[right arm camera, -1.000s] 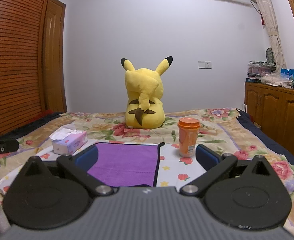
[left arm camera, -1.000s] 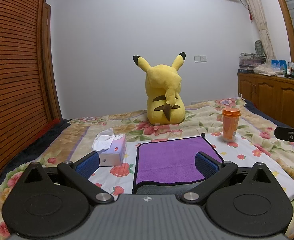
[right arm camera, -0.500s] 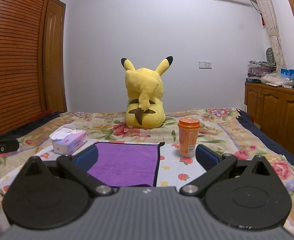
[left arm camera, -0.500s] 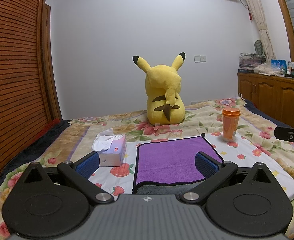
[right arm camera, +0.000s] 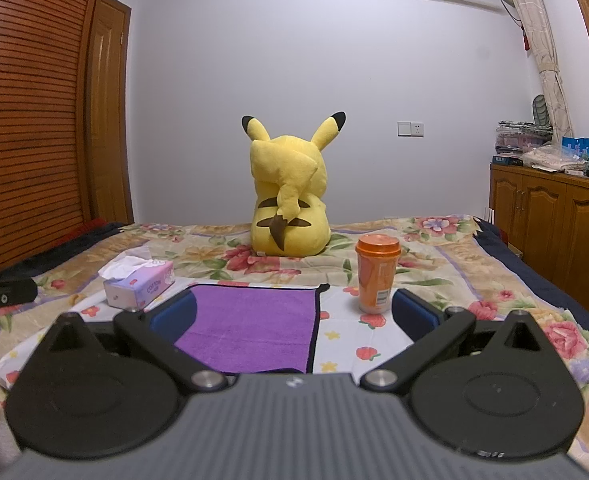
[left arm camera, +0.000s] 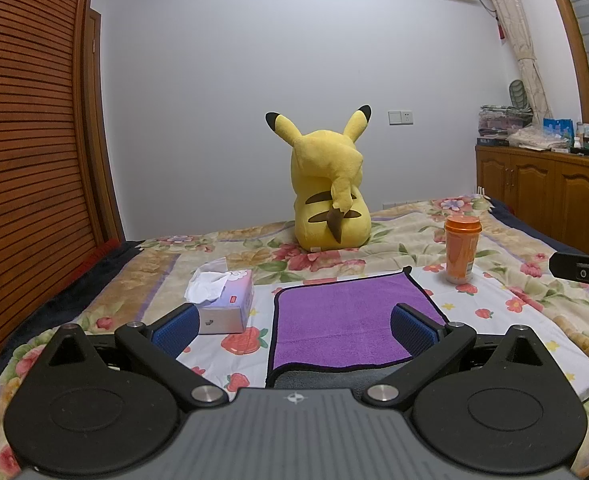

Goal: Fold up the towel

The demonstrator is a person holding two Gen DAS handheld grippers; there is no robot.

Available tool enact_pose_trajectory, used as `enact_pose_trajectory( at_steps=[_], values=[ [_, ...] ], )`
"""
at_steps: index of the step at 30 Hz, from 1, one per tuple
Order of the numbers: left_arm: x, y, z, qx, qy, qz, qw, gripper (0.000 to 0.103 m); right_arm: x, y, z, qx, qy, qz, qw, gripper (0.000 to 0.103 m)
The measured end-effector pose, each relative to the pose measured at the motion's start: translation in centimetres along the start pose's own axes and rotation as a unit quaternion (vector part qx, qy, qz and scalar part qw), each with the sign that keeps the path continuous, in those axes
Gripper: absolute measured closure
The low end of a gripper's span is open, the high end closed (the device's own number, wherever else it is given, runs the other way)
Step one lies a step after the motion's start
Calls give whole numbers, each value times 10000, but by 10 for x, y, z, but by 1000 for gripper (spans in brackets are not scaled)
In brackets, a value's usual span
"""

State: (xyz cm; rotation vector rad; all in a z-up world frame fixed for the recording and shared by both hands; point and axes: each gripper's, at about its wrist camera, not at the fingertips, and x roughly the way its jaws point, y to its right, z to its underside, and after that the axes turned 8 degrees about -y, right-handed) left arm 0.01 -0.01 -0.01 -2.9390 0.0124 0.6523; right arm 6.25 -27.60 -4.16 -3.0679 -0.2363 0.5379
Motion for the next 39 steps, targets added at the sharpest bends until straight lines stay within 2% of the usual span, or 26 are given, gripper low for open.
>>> enact_pose_trajectory(
  at_steps=[27,39],
  values=[
    [0,-1,0,24,-19,4,10000,0,3,0,2,1,-14,-1,10000,0],
    [16,0,4,52,-421,36,9991,0,15,-2,7,-124,-275,13,9995,0]
  ],
)
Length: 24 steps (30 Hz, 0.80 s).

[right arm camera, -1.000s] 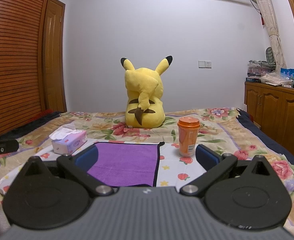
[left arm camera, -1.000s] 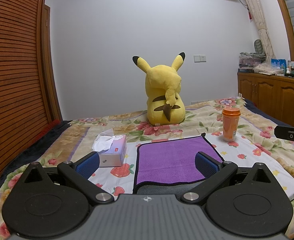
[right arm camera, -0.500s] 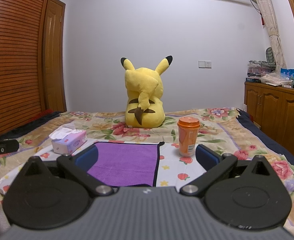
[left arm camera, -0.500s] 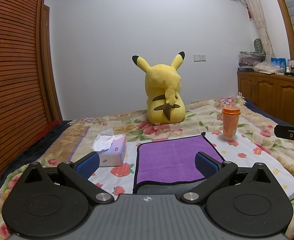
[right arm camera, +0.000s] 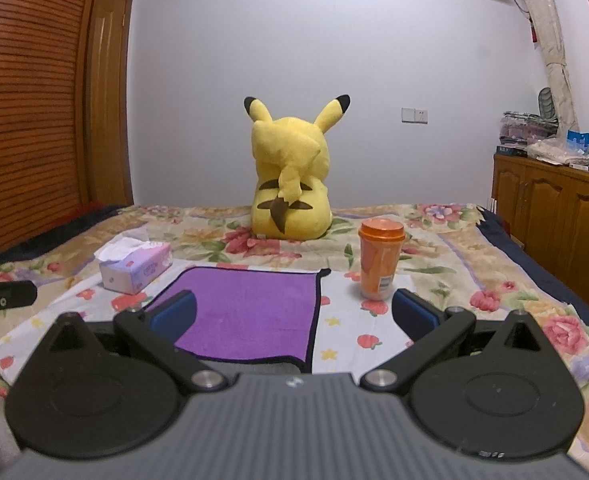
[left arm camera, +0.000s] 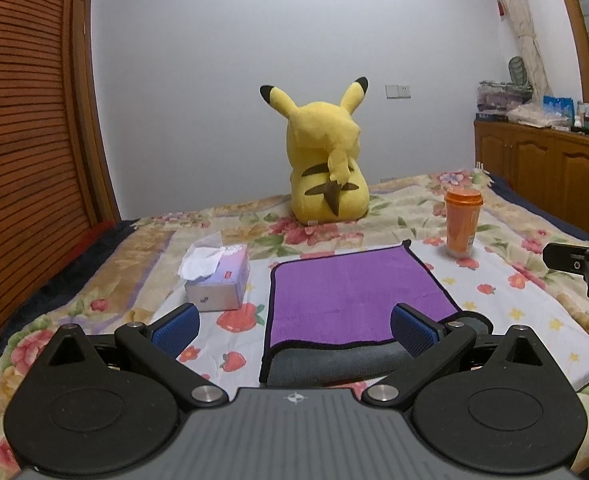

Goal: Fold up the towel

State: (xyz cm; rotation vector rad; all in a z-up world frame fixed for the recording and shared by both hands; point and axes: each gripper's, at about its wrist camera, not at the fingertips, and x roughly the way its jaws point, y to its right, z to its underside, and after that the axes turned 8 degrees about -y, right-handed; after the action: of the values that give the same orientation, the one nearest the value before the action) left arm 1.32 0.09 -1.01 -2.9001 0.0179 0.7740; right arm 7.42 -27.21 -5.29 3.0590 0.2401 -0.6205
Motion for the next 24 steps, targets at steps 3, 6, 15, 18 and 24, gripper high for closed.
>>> enact_pose_trajectory(
  at_steps=[3,6,15,18,24],
  values=[
    [5,0,0,39,-94,-2,9999,0,3,-2,0,-72,-49,-14,10000,0],
    [12,1,-1,98,-212,18,9997,0,8,-4,-1,-145,-108,-35,9998,0],
    [34,6,-3,257,-475,43,9985,0,26,-6,-3,-279,-383,-145,9988,0],
    [41,7,-4,285,-535,45,9981,0,33,-7,-4,-289,-482,-207,9982,0],
    [57,5,-8,316,-648,27,9974,0,46,-8,-6,-330,-641,-315,9969,0]
  ],
)
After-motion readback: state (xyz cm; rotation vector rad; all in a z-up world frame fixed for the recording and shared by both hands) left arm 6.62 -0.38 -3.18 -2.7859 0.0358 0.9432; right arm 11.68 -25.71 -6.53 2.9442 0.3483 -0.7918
